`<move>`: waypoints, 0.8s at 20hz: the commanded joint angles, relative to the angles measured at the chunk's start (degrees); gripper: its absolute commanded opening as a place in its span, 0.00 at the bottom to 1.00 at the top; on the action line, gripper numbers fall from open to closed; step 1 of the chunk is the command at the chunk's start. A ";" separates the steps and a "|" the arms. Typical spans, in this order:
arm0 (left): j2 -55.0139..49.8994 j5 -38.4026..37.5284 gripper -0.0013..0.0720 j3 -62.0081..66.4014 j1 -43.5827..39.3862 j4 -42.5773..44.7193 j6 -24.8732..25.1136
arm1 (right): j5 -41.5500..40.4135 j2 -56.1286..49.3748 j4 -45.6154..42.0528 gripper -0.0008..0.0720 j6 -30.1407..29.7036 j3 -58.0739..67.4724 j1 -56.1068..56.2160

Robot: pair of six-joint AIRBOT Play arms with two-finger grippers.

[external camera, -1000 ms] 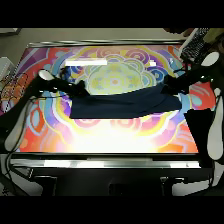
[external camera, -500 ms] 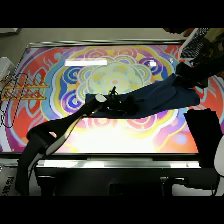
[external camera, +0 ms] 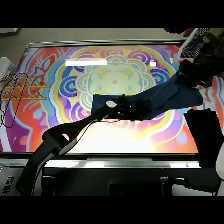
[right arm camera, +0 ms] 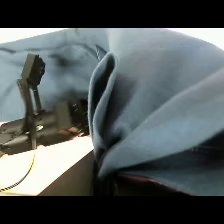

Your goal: Fold the clothes and pants, and hang the long-sleeved shirts on hangers.

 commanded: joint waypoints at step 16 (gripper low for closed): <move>41.72 -49.51 0.03 0.37 37.75 77.75 -5.55 | -20.31 -12.33 6.36 0.06 9.35 0.02 30.18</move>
